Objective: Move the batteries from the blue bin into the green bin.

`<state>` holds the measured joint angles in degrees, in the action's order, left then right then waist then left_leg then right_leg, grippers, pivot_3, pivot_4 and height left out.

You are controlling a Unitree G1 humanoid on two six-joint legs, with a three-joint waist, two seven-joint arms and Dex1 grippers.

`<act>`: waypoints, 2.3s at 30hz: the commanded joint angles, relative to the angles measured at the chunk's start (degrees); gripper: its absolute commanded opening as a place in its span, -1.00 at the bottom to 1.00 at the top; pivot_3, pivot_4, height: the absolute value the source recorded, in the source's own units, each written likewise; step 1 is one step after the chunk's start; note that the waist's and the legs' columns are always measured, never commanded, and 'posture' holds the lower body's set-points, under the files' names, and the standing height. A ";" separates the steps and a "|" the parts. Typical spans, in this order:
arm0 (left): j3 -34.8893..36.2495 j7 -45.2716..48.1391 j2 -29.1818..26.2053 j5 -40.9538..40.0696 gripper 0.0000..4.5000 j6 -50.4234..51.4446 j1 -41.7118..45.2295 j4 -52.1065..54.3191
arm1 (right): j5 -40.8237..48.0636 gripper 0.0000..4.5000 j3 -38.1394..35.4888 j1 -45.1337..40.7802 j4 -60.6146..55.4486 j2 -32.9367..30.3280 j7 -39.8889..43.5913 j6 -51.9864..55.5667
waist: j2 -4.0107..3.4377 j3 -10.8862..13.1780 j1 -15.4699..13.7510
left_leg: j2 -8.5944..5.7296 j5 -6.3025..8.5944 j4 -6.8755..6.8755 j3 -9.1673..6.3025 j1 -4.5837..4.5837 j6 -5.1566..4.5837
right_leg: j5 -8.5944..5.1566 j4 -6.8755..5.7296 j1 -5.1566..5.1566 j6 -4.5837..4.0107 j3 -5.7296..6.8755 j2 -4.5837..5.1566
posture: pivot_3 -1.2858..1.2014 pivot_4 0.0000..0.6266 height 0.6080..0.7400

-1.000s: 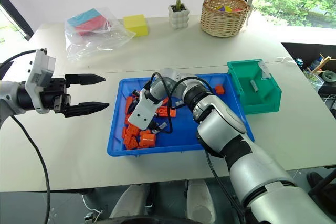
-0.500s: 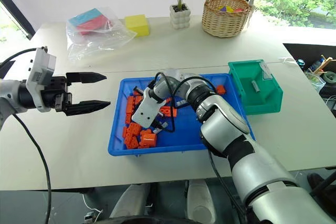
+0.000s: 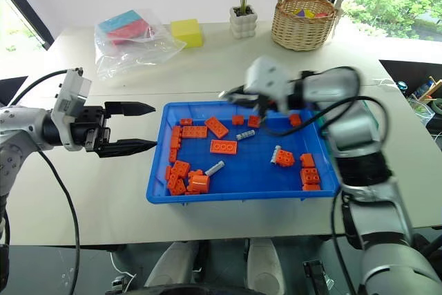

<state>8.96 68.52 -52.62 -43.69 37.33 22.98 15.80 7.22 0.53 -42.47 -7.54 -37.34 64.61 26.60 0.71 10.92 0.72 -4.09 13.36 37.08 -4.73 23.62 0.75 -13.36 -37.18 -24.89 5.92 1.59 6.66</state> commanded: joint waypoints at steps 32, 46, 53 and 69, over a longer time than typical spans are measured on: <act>-0.67 1.25 1.47 2.18 1.00 -1.40 3.58 -2.56 | 15.09 0.75 -16.46 13.39 -13.17 -11.83 -17.92 18.88 | 0.00 0.04 -0.01 | 0.07 0.11 0.07 0.08 0.01 -0.24 | -0.02 0.20 0.14 0.03 0.10 0.06 | 0.03 -0.52 0.43; -1.81 2.11 2.05 3.56 1.00 -2.68 6.92 -4.68 | -0.45 0.75 22.93 -0.51 4.68 -9.10 14.44 -14.73 | 0.11 0.11 0.24 | 0.04 0.14 0.07 0.07 -0.03 -0.28 | 0.00 0.57 0.33 0.09 0.20 -0.02 | 0.03 -0.52 0.43; 0.43 0.73 0.95 2.50 1.00 -1.36 4.42 -1.97 | -5.91 0.75 29.48 -5.70 17.21 1.03 18.24 -25.35 | 0.11 0.12 0.32 | 0.03 0.14 0.04 0.06 -0.02 -0.26 | 0.01 0.54 0.30 0.09 0.19 -0.04 | 0.03 -0.52 0.43; 2.82 -1.48 0.00 1.16 1.00 -0.10 2.20 0.53 | -10.08 -0.05 30.73 -4.84 24.93 7.60 20.27 -32.22 | 0.11 0.12 0.14 | -0.01 0.14 0.05 -0.01 -0.05 -0.24 | 0.02 0.44 0.29 0.09 0.18 -0.10 | 0.03 -0.52 0.43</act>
<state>10.13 67.24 -51.78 -41.79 37.27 24.79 14.92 -2.65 31.62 -47.14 18.12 -30.21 84.85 -4.82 0.83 11.04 0.86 -4.10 13.51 37.13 -4.73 23.57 0.51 -13.34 -36.75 -24.60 6.01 1.75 6.57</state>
